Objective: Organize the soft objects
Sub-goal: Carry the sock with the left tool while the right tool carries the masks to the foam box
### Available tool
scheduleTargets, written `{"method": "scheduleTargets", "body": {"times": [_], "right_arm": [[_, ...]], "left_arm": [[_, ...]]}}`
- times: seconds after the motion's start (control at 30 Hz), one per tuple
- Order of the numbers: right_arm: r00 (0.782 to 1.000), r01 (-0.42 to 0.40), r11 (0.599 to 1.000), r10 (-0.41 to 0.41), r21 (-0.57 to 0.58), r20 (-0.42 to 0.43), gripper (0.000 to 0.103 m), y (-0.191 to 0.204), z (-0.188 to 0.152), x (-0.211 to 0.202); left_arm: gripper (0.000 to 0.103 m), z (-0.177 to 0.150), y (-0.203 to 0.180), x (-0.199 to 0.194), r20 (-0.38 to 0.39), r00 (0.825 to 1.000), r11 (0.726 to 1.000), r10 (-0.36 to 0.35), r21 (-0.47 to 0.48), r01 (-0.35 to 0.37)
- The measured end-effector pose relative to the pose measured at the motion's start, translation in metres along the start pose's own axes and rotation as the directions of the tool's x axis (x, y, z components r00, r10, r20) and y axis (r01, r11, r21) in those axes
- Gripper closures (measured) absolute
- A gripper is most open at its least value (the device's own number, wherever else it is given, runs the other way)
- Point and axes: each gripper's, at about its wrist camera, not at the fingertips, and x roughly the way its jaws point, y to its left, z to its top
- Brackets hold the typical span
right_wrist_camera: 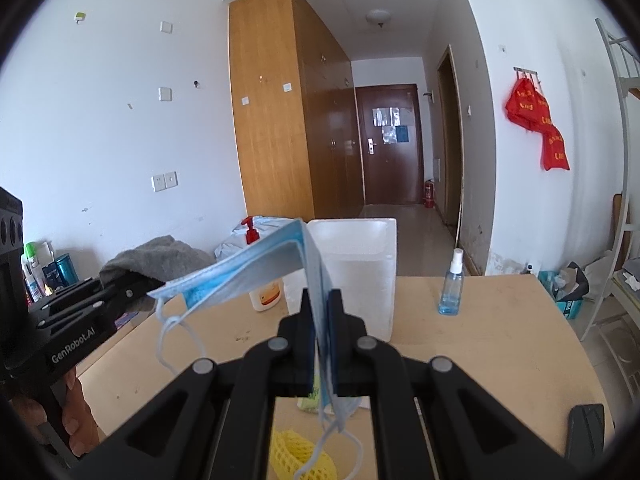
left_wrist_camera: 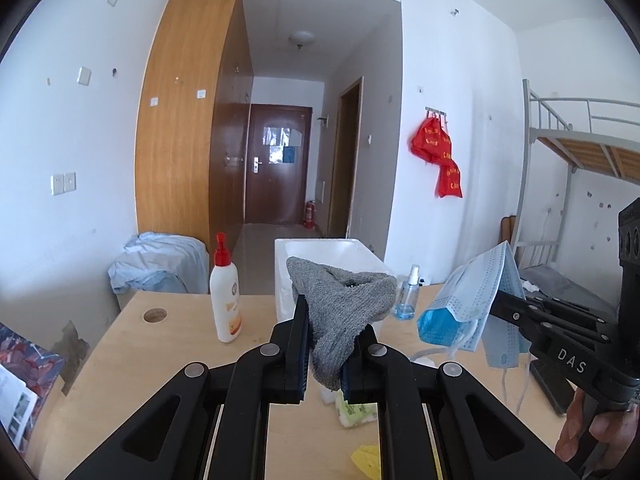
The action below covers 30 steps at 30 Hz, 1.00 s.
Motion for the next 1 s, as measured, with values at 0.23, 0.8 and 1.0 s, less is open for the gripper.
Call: {"method": "scheduleTargets", "body": {"times": [0.23, 0.8, 1.0], "right_arm": [[1.0, 0.01, 1.0, -0.01, -0.007, -0.002, 0.095, -0.001, 0.013, 0.015], [0.998, 0.04, 0.998, -0.042, -0.038, -0.051, 0.095, -0.017, 0.051, 0.081], [0.997, 0.045, 0.998, -0.048, -0.047, -0.061, 0.095, -0.019, 0.061, 0.104]], "left_arm": [[0.09, 0.014, -0.001, 0.022, -0.018, 1.0, 1.0, -0.008, 0.009, 0.008], [0.09, 0.055, 0.011, 0.099, -0.073, 0.997, 0.999, -0.041, 0.016, 0.043], [0.09, 0.063, 0.021, 0.129, -0.087, 0.996, 0.999, -0.031, 0.013, 0.032]]}}
